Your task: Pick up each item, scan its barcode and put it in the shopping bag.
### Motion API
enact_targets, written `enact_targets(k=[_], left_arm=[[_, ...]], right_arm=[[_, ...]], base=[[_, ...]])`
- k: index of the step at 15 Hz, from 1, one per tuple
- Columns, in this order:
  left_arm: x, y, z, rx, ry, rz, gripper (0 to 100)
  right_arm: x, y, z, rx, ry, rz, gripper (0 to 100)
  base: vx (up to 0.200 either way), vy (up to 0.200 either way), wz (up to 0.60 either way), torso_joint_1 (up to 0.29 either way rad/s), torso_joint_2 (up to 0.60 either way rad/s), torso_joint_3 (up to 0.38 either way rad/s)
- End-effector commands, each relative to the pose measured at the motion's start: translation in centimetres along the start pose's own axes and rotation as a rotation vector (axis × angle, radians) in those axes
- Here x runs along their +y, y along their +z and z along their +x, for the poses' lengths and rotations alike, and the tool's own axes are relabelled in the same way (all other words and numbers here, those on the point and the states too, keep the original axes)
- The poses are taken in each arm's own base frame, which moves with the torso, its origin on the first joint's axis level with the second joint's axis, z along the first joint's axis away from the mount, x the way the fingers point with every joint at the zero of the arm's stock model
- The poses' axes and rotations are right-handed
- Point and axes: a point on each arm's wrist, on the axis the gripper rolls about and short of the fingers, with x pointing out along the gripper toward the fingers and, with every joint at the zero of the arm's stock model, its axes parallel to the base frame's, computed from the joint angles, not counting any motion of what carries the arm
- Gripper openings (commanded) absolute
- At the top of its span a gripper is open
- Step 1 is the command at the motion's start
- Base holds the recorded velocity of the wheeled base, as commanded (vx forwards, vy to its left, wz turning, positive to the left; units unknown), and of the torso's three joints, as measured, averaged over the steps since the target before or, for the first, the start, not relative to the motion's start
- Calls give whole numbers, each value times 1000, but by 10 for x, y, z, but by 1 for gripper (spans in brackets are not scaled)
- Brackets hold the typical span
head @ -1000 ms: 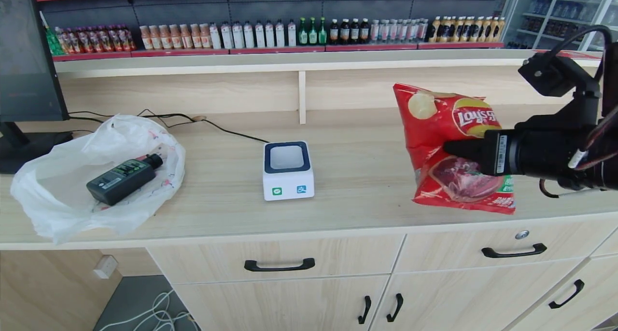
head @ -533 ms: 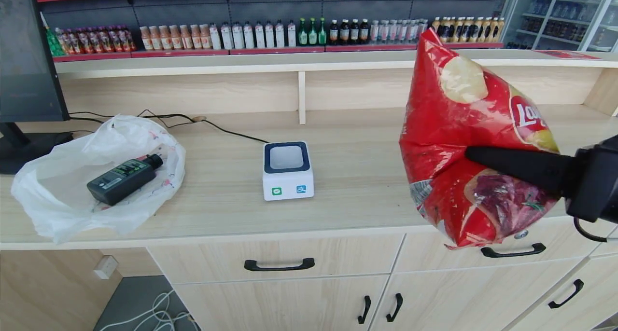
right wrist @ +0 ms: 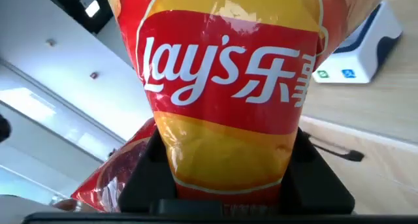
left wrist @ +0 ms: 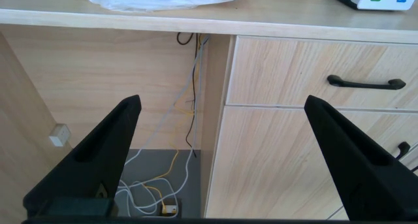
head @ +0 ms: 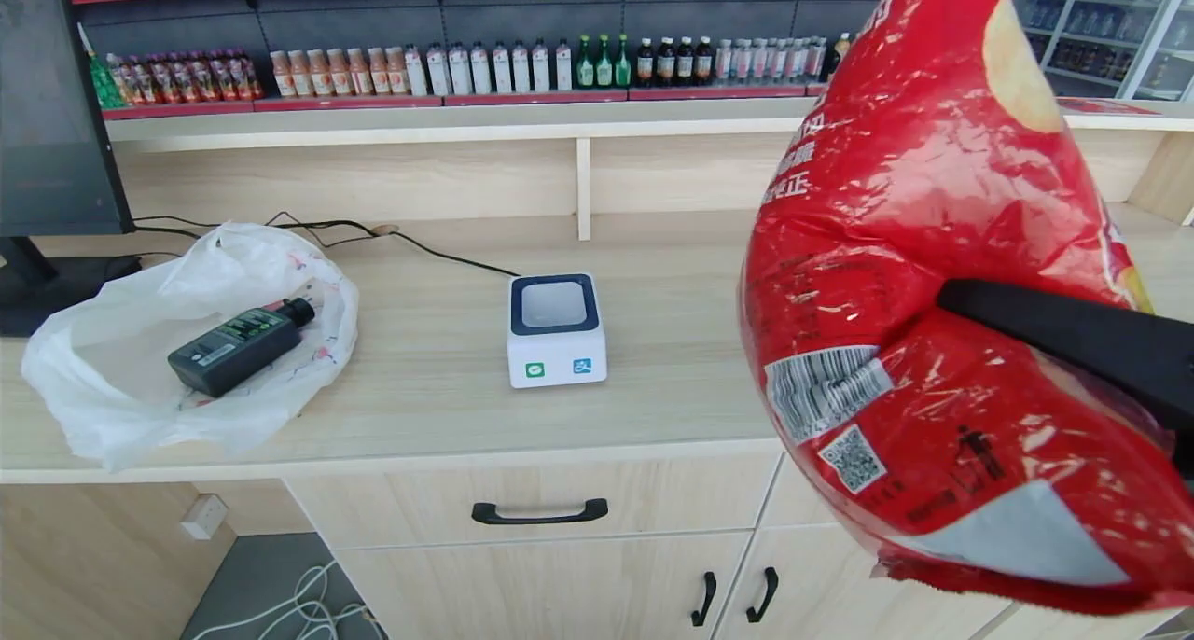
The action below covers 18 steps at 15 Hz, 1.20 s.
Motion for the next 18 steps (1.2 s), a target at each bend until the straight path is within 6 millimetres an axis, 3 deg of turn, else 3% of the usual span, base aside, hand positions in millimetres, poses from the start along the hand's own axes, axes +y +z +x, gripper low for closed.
enact_targets(k=[1, 9, 18], left_arm=[[0, 0, 0, -1, -1, 0, 100], [0, 0, 0, -1, -1, 0, 100], [0, 0, 0, -1, -1, 0, 100]], right_arm=[[1, -20, -1, 50, 76, 149, 0], [-5, -28, 28, 3, 234, 270, 0], [2, -29, 23, -4, 307, 360, 0]], base=[[0, 0, 0, 0, 0, 0], [0, 0, 0, 0, 0, 0], [0, 0, 0, 0, 0, 0]])
